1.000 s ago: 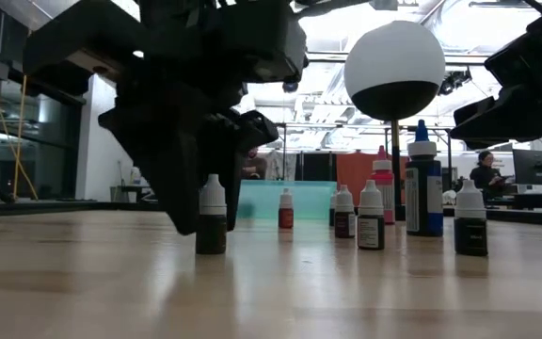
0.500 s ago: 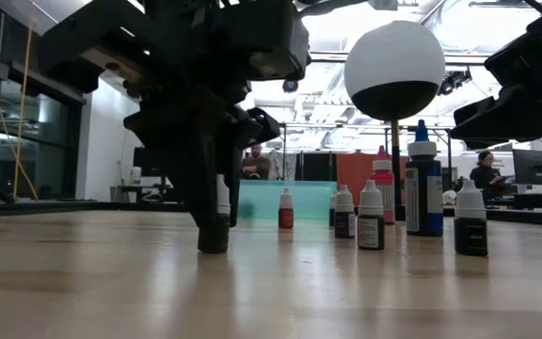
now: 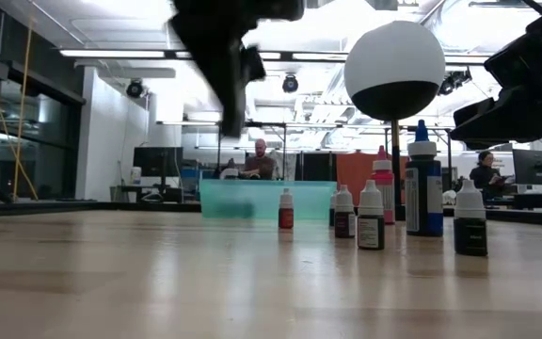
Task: Pick & Place food coloring
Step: Put the small brown food coloring bottle into the bin
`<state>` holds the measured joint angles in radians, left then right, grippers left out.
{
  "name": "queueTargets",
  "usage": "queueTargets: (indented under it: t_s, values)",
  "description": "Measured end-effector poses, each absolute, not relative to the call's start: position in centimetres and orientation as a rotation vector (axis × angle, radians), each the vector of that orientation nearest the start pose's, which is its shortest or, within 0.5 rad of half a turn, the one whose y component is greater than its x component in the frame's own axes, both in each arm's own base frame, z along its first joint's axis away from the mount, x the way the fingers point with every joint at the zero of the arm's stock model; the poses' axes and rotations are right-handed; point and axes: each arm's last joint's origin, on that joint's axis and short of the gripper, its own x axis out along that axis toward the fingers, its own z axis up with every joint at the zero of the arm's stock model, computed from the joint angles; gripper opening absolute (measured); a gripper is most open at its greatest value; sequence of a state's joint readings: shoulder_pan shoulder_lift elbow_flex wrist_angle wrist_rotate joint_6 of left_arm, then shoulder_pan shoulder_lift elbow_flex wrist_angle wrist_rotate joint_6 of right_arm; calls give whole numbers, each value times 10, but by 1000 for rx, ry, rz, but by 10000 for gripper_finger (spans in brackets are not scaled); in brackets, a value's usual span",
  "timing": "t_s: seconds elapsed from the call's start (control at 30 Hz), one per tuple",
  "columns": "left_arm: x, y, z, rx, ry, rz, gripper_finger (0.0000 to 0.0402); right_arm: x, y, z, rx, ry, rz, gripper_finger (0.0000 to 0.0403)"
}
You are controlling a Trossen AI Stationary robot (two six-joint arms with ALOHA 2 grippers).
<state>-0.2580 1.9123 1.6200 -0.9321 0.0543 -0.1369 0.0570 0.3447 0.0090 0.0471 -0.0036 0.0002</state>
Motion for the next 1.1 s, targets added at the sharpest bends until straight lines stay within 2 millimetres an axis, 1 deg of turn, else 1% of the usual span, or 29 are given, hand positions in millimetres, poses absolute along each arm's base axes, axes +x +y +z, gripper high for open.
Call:
queueTargets:
  t_s: [0.07,0.17,0.27,0.3,0.43,0.5,0.7,0.83,0.93,1.1]
  values:
    - [381,-88,265,-93,1223,-102,59,116,7,141,-8,292,60,0]
    - [382,-63,286,-239,1233,32,59,116,7,140,-8,297,60,0]
    - [380,-35,303,-317,1232,121,59,116,7,141,-8,296,60,0]
    - [382,-25,309,-340,1208,143,59,116,7,141,-8,296,59,0]
    - [380,20,323,-413,1183,244,58,116,7,141,-8,295,60,0]
    - [380,43,327,-448,1143,290,58,115,7,140,-8,296,60,0]
    - [371,107,322,-528,1109,459,58,116,7,140,-8,295,60,0]
    - [372,144,309,-572,1079,547,58,116,7,141,-8,295,59,0]
    - [375,165,296,-602,1068,587,58,115,7,140,-8,296,60,0]
    - [386,188,269,-634,1057,629,58,116,7,141,-8,295,60,0]
